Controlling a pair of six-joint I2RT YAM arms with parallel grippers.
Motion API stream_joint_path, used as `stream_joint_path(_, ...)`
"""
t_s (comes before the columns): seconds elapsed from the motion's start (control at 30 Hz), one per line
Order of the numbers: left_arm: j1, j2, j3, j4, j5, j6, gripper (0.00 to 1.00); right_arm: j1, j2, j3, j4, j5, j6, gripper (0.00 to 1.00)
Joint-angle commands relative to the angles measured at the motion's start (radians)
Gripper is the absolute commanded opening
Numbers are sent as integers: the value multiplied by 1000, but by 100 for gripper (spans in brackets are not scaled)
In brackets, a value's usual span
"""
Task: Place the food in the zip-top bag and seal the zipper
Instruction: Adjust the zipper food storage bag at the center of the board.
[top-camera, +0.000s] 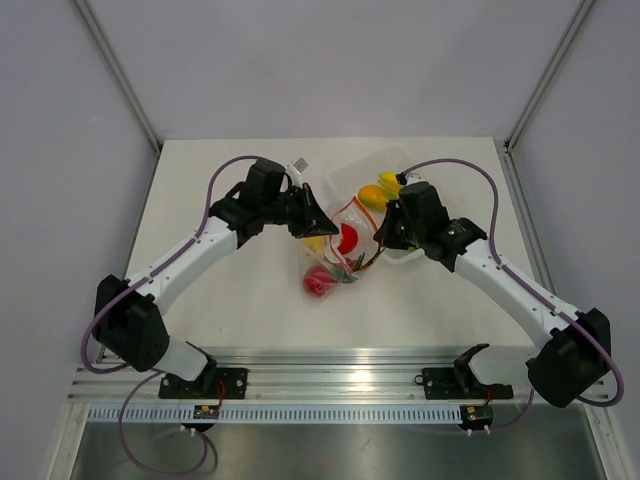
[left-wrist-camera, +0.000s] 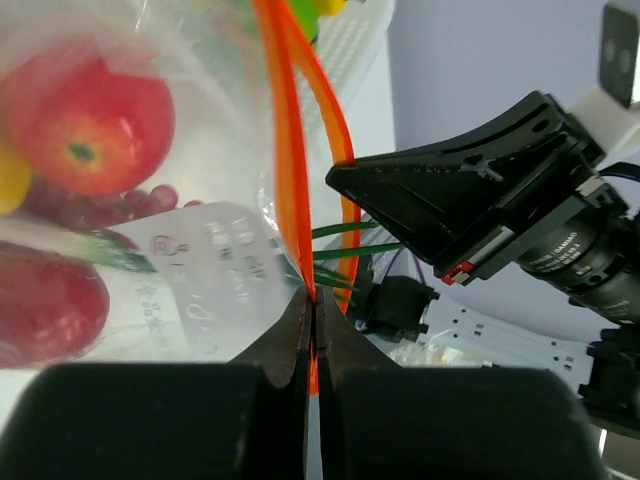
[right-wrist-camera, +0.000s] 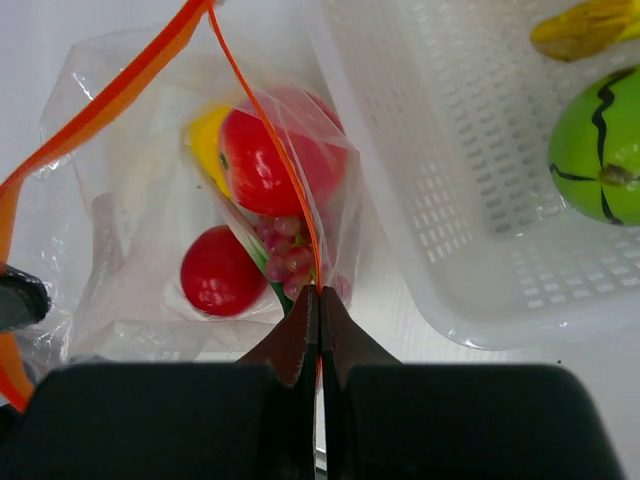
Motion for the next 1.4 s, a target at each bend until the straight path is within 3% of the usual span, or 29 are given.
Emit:
stream_joint_path(0.0,-40,30,4,68,23,-21,0,5,-6,-5,-2,54,-10,0)
stream_joint_path(0.23,-43,13,78,27,-12,4,0,5,-48,46,-74,105,-40,0)
stream_joint_path(0.5,-43,-5,61,106,-6,-47,0,7,-95,113,-141,105,-33,37)
stream_joint_path(0.73,-43,-25,29,151,3,-76,0,7,-189,115,-232,31,-63,49)
stream_joint_path(0.87,-43,-31,23,158,0,-80,0,26,-192,126,-290,-63,-120,47)
stream_joint_path(1.07,-43,-39,10,168,0,-85,0,144,-121,161,-336,-34,-171,52)
stream_joint_path(1.37,-45,-53,-7,172,3,-80,0,146,18,202,-319,-53,-224,55)
